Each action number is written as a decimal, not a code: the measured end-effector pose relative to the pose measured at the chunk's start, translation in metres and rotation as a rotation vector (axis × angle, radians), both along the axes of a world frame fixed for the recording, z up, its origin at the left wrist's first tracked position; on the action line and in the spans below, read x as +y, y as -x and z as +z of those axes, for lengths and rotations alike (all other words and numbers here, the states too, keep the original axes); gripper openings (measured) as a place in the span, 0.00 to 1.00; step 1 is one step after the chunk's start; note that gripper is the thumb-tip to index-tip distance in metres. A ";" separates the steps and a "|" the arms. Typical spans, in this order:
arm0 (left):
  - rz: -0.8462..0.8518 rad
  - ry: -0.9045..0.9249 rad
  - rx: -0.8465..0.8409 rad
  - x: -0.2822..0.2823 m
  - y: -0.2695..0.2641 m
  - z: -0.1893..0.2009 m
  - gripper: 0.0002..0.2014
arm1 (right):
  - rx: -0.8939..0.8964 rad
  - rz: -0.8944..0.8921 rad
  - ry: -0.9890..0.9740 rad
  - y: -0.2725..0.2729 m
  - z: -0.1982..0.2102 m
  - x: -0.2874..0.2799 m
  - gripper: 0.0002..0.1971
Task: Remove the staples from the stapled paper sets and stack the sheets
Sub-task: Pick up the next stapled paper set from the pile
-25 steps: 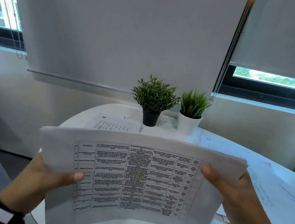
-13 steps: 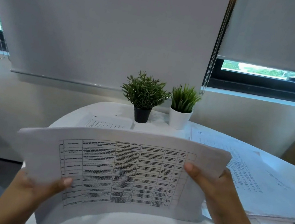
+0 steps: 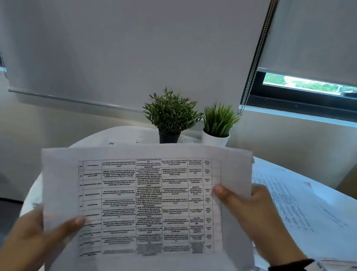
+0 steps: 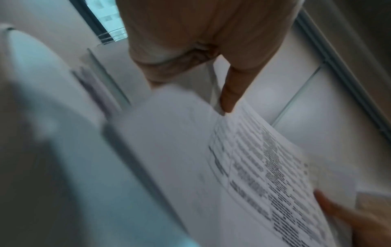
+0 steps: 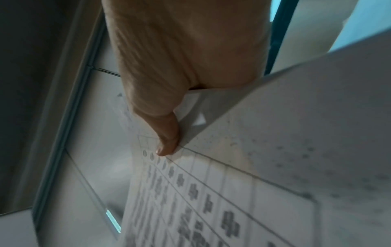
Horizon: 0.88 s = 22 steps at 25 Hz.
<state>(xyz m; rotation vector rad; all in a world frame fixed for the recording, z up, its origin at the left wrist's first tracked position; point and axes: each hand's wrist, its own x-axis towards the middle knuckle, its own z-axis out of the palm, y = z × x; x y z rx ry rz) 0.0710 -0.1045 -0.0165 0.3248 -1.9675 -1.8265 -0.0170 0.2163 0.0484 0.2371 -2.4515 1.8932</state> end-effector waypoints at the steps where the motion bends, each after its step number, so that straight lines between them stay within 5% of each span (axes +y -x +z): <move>1: 0.065 0.049 0.044 0.004 0.002 0.008 0.49 | 0.016 0.029 -0.053 0.005 0.012 0.000 0.07; 4: 0.257 0.459 0.148 0.018 0.008 0.045 0.57 | 0.120 0.159 -0.271 0.016 0.044 -0.007 0.10; 6: 0.161 0.700 0.232 0.035 0.013 0.074 0.53 | 0.199 0.280 -0.379 0.020 0.062 -0.019 0.09; 8: -0.070 0.748 0.196 0.042 0.028 0.093 0.50 | 0.258 0.383 -0.445 0.023 0.076 -0.034 0.09; 11: -0.395 0.481 0.089 0.044 0.047 0.101 0.36 | 0.300 0.508 -0.500 0.029 0.083 -0.056 0.11; 15: -0.323 0.365 -0.048 0.036 0.040 0.089 0.05 | 0.258 0.544 -0.559 0.041 0.080 -0.069 0.21; 19: -0.095 0.252 -0.166 0.015 0.019 0.063 0.14 | 0.128 0.359 -0.484 0.096 0.050 -0.067 0.30; 22: 0.017 0.079 -0.222 0.000 0.010 0.041 0.12 | 0.102 0.201 -0.946 0.138 0.005 -0.060 0.24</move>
